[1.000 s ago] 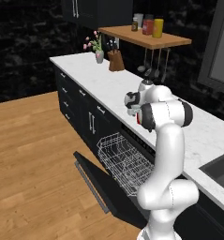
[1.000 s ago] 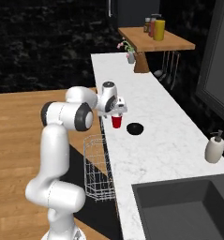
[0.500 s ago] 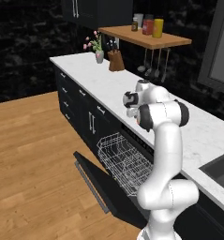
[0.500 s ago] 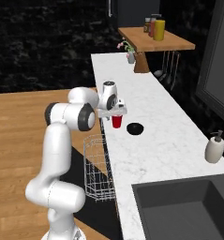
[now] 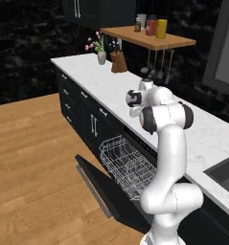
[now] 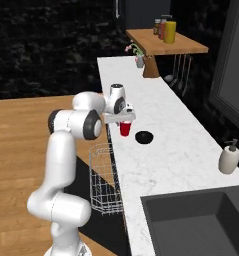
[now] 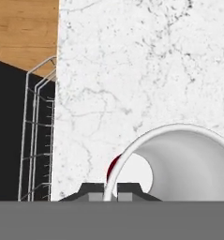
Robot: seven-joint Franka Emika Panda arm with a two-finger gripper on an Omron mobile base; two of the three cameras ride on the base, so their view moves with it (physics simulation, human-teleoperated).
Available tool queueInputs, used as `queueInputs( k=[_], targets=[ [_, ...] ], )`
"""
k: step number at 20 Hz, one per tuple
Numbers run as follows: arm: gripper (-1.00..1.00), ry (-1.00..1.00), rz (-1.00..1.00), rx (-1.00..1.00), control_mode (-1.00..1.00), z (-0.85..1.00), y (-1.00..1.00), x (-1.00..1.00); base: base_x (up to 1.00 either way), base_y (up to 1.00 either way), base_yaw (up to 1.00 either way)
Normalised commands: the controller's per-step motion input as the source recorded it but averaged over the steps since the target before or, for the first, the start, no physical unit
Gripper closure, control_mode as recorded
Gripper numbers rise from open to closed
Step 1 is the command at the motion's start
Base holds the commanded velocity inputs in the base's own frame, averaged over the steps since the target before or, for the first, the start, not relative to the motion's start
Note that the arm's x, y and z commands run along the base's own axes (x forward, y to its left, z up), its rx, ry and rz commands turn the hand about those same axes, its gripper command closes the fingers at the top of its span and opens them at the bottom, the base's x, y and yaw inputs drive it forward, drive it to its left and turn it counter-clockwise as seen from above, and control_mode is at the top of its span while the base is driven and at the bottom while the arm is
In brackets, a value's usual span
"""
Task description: Pick up the cup and bowl from the counter, place them in the dishwasher, and close the dishwasher door.
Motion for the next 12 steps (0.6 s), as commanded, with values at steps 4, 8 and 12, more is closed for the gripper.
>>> queueInputs(
  k=[4,8,12],
  targets=[
    [1.0,-0.22,0.0,0.01,-1.0,0.23,0.45,-0.82,0.0,0.0,0.0],
    [1.0,-0.08,0.0,-0.01,-1.0,0.3,0.87,-1.0,0.0,0.0,0.0],
    [1.0,-0.08,0.0,-0.03,-1.0,0.04,0.71,-1.0,0.0,0.0,0.0]
  ],
)
